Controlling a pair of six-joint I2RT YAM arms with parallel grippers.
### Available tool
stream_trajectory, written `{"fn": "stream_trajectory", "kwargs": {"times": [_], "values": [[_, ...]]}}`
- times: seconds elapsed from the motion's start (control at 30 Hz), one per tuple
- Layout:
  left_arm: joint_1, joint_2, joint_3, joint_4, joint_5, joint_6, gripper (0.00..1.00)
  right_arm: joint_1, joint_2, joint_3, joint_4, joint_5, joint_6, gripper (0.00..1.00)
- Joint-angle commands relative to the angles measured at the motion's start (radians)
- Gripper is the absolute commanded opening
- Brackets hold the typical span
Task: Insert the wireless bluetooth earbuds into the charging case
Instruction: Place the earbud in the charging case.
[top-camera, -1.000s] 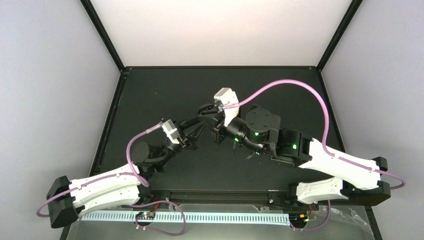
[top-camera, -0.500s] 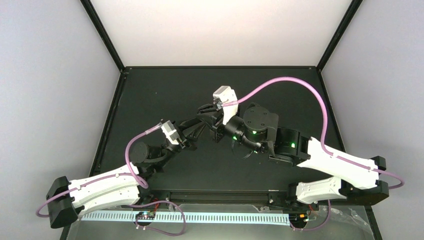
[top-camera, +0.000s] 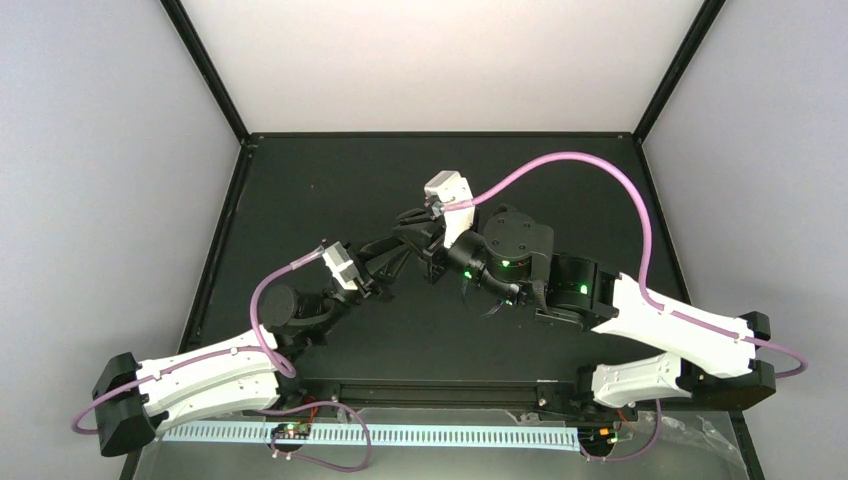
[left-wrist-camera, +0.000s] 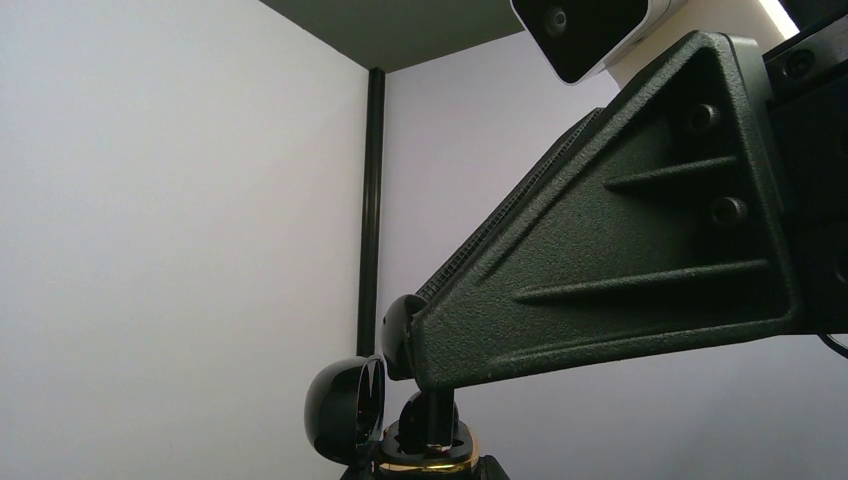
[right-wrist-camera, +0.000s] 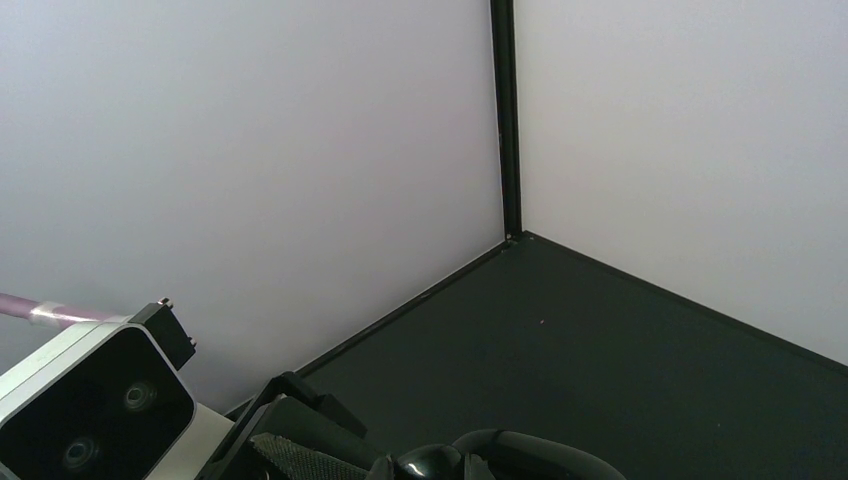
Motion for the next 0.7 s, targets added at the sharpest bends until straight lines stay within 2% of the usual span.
{"fn": "stream_trajectory", "kwargs": {"times": [0.0, 0.67], "values": [[-0.005, -0.015, 0.022, 0.042, 0.006, 0.015, 0.02, -0.006, 0.006, 0.023, -0.031, 0.011, 0.016, 0.11], [-0.005, -0.027, 0.008, 0.067, 0.013, 0.014, 0.02, -0.015, 0.027, 0.038, -0.085, 0.020, 0.033, 0.11]]}}
